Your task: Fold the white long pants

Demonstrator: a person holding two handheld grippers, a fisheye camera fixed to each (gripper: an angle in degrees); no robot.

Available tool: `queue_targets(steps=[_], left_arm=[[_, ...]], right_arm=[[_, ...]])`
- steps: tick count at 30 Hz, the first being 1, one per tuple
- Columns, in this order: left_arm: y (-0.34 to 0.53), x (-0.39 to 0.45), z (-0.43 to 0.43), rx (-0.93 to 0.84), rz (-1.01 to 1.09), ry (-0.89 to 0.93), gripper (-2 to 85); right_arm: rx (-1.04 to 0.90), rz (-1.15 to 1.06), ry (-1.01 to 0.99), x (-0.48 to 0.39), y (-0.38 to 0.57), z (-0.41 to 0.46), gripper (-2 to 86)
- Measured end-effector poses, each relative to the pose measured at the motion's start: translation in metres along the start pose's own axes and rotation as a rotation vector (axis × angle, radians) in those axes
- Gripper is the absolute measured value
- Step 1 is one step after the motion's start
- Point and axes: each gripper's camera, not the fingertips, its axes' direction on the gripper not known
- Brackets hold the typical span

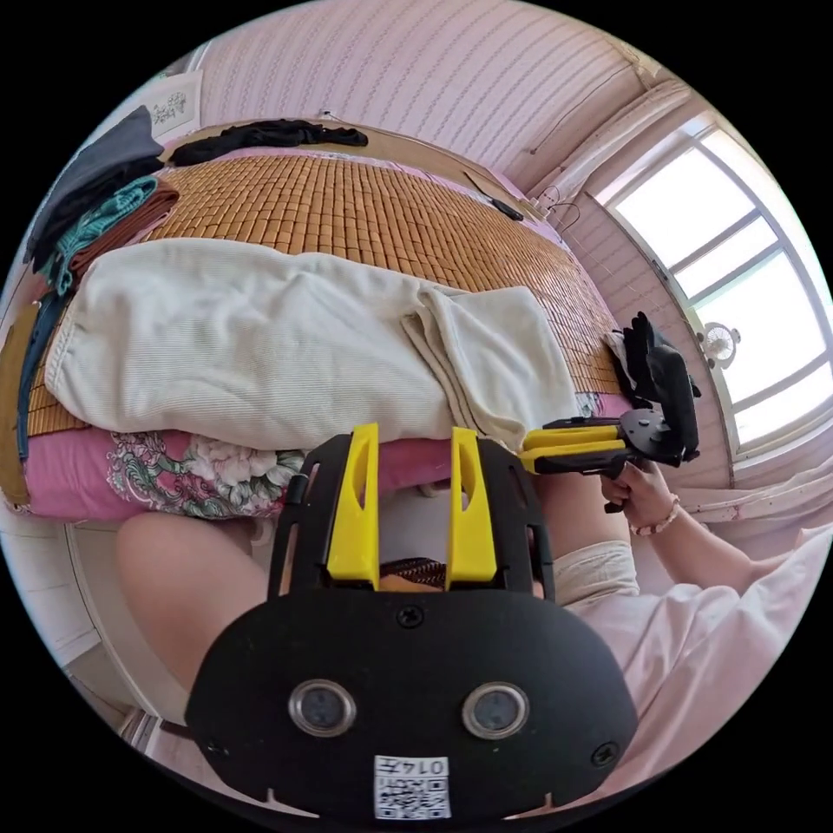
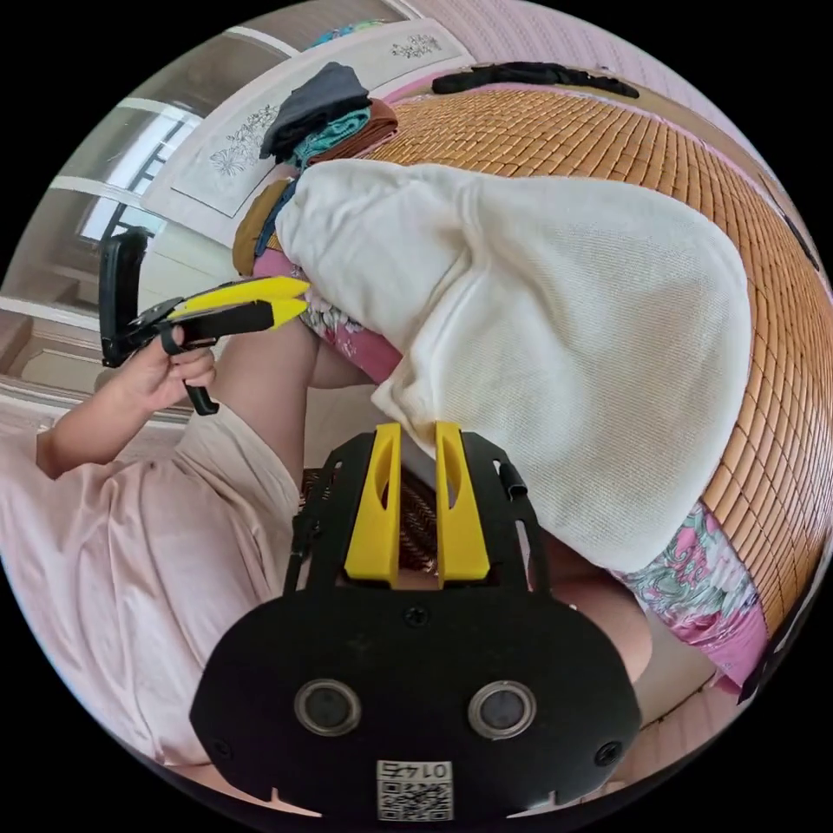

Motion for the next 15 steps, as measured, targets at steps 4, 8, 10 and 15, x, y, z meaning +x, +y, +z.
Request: queue_targets(steps=[4, 8, 10, 15], left_arm=[[-0.011, -0.007, -0.002, -0.006, -0.006, 0.082, 12.0], [-0.048, 0.002, 0.008, -0.017, -0.011, 0.144, 12.5], [-0.065, 0.005, 0.016, -0.031, -0.032, 0.169, 12.8], [-0.111, 0.007, 0.045, -0.106, -0.106, 0.182, 13.7]], right_arm=[[0.092, -0.062, 0.105, -0.041, 0.009, -0.012, 7.6], [0.129, -0.122, 0.215, -0.076, 0.003, -0.010, 11.4], [0.132, -0.151, 0.260, -0.092, -0.004, 0.000, 14.7], [-0.085, -0.235, 0.329, -0.125, -0.030, 0.066, 23.4]])
